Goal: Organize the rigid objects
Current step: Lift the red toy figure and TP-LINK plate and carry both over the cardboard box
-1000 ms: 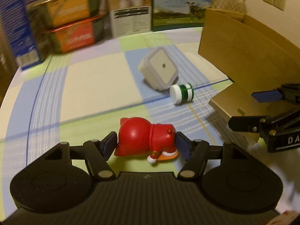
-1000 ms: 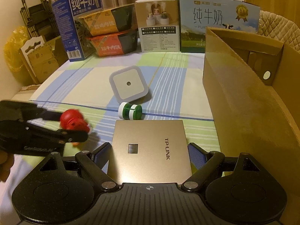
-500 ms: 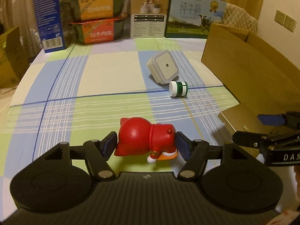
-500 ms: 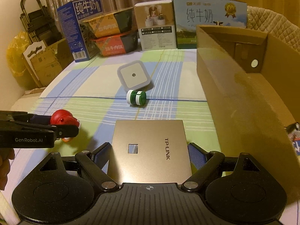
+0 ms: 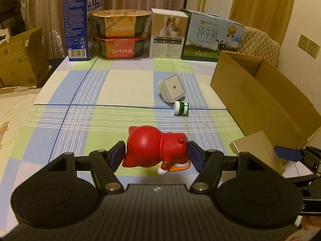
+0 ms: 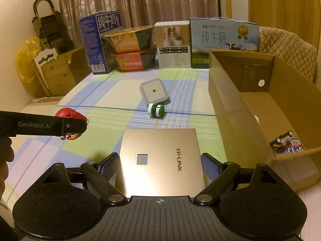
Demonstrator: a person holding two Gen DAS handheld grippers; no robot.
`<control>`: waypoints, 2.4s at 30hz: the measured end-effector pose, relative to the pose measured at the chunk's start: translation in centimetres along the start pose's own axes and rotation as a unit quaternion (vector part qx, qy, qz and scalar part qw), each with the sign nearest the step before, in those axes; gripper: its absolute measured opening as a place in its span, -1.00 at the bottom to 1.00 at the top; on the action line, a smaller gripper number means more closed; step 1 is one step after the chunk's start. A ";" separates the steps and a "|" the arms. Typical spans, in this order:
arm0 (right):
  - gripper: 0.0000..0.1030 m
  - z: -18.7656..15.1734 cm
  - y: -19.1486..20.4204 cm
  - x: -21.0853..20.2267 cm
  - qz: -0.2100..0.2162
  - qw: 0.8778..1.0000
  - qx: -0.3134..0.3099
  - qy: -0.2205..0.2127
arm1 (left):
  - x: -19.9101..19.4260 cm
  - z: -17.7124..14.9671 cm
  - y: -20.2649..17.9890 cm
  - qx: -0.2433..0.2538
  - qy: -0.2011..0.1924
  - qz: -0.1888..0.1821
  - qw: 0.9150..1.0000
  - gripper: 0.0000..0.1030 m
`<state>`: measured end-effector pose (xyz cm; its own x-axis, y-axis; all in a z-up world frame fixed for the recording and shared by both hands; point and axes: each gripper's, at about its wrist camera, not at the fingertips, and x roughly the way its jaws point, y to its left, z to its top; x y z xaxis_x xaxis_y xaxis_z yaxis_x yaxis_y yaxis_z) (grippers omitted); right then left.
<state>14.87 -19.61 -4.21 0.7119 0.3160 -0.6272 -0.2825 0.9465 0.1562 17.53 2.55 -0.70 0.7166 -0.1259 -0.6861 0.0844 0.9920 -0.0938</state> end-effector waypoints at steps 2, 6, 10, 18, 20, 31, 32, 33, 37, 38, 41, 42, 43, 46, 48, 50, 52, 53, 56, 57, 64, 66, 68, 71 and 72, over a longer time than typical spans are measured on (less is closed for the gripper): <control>0.64 -0.1 0.2 -0.9 0.000 1.000 -0.001 -0.003 | -1.0 -0.2 -0.3 -0.003 -0.003 0.001 1.000 0.23; 0.64 -0.2 0.7 -2.9 0.002 1.000 -0.004 -0.013 | -2.8 -0.4 -0.9 -0.005 -0.011 0.000 1.000 0.23; 0.64 0.0 1.0 -4.6 0.000 1.000 -0.008 -0.025 | -4.6 -0.5 -1.6 -0.003 -0.020 0.000 1.000 0.23; 0.64 0.4 1.3 -7.7 -0.005 0.999 -0.013 -0.047 | -7.3 -0.7 -2.8 0.002 -0.035 -0.005 0.999 0.23; 0.64 0.5 1.2 -8.4 -0.007 0.999 -0.011 -0.051 | -7.8 -0.7 -3.0 0.003 -0.038 -0.006 0.999 0.23; 0.64 1.1 -0.6 -10.9 -0.030 0.997 -0.013 -0.065 | -9.0 -0.3 -4.8 0.012 -0.048 -0.017 0.999 0.23; 0.64 1.2 -0.8 -11.1 -0.031 0.997 -0.013 -0.067 | -9.1 -0.2 -5.1 0.012 -0.049 -0.020 0.999 0.23; 0.64 1.3 -1.1 -11.3 -0.034 0.997 -0.012 -0.068 | -9.1 -0.2 -5.3 0.014 -0.049 -0.021 0.998 0.23; 0.64 1.8 -2.7 -12.2 -0.045 0.996 0.000 -0.074 | -9.1 0.2 -6.6 0.021 -0.051 -0.033 0.998 0.23; 0.64 1.9 -3.2 -12.4 -0.049 0.996 0.003 -0.075 | -9.1 0.3 -7.0 0.023 -0.052 -0.037 0.998 0.23; 0.64 2.3 -4.8 -13.0 -0.063 0.995 0.010 -0.079 | -8.7 0.7 -8.3 0.029 -0.051 -0.049 0.997 0.23; 0.64 2.4 -5.5 -13.2 -0.067 0.994 0.013 -0.080 | -8.4 0.9 -8.9 0.032 -0.050 -0.054 0.997 0.23; 0.64 2.6 -6.2 -13.4 -0.072 0.994 0.016 -0.080 | -8.2 1.1 -9.4 0.035 -0.049 -0.058 0.997 0.23; 0.64 3.2 -8.6 -13.9 -0.088 0.992 0.023 -0.081 | -7.6 1.8 -11.2 0.043 -0.048 -0.074 0.995 0.23; 0.64 3.6 -10.2 -14.1 -0.099 0.991 0.027 -0.081 | -7.0 2.4 -12.6 0.050 -0.048 -0.084 0.994 0.23; 0.64 4.0 -11.7 -14.1 -0.109 0.990 0.030 -0.080 | -6.4 2.9 -14.0 0.058 -0.047 -0.094 0.993 0.23; 0.64 4.3 -13.4 -14.1 -0.114 0.990 0.038 -0.079 | -5.6 3.5 -15.6 0.071 -0.045 -0.102 0.991 0.23; 0.64 4.5 -14.1 -14.0 -0.116 0.989 0.042 -0.078 | -5.4 3.6 -16.2 0.075 -0.044 -0.104 0.991 0.23; 0.64 4.8 -15.9 -13.8 -0.119 0.989 0.051 -0.075 | -4.0 4.4 -18.1 0.088 -0.038 -0.116 0.989 0.23; 0.64 4.9 -16.5 -13.6 -0.119 0.989 0.054 -0.073 | -3.5 4.7 -18.8 0.094 -0.036 -0.119 0.988 0.23; 0.64 5.3 -19.9 -12.1 -0.121 0.988 0.078 -0.061 | -0.4 6.0 -22.7 0.127 -0.021 -0.141 0.982 0.23; 0.64 5.5 -20.5 -11.7 -0.122 0.987 0.082 -0.059 | 0.5 6.1 -23.4 0.132 -0.015 -0.145 0.981 0.23; 0.64 5.5 -21.1 -11.4 -0.122 0.987 0.085 -0.057 | 1.3 6.2 -23.9 0.138 -0.008 -0.146 0.980 0.23; 0.64 5.5 -21.8 -10.8 -0.124 0.987 0.089 -0.054 | 2.5 6.3 -24.5 0.144 0.001 -0.148 0.978 0.23; 0.64 5.5 -22.0 -10.7 -0.125 0.987 0.090 -0.053 | 2.8 6.3 -24.7 0.145 0.003 -0.147 0.978 0.23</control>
<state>16.98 -43.41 3.22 0.8107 0.0675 -0.5816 0.0222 0.9891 0.1456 21.79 -22.21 4.28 0.6276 -0.4056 -0.6645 0.4800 0.8736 -0.0798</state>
